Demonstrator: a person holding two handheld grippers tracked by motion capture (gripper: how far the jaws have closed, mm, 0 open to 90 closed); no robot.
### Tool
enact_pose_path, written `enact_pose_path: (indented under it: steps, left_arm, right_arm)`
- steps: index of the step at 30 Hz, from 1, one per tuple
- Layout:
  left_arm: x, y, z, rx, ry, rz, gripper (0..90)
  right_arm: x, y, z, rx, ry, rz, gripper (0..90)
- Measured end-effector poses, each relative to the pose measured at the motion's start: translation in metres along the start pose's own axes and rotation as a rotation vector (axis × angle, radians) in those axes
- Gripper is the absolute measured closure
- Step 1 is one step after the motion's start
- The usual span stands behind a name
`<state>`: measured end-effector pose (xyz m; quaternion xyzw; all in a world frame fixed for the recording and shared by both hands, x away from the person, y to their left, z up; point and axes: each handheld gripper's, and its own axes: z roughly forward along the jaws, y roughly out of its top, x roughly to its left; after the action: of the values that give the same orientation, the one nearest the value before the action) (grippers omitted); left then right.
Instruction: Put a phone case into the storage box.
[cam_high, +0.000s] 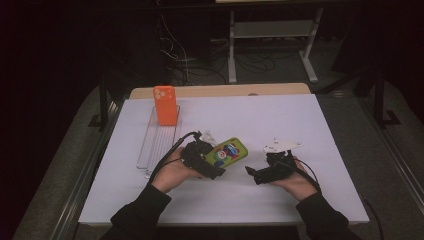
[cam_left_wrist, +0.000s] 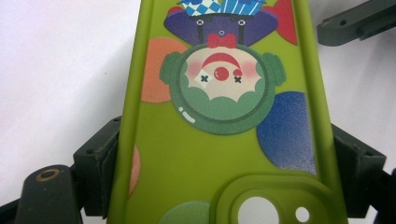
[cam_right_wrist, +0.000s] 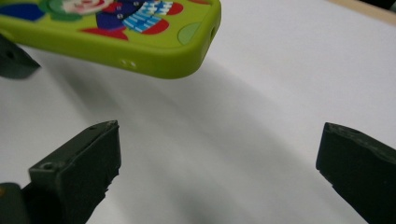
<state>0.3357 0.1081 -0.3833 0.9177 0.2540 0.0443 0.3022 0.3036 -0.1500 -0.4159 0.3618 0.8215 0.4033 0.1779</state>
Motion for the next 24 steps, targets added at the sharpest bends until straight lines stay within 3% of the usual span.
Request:
enact_pose_path:
  steps: [2, 4, 24]
  left_arm:
    - [0.000, 0.000, 0.000, 0.002, 0.000, 0.002, 15.1]
    - [0.000, 0.000, 0.000, 0.001, 0.000, 0.002, 15.1]
    - [0.000, 0.000, 0.000, 0.004, -0.001, 0.013, 15.2]
  right_arm:
    - [0.003, 0.000, 0.000, 0.000, -0.017, -0.018, 0.0]
    - [0.002, 0.000, 0.001, 0.007, -0.026, -0.068, 0.0]
    - [0.017, 0.000, -0.001, -0.016, -0.178, -0.284, 0.0]
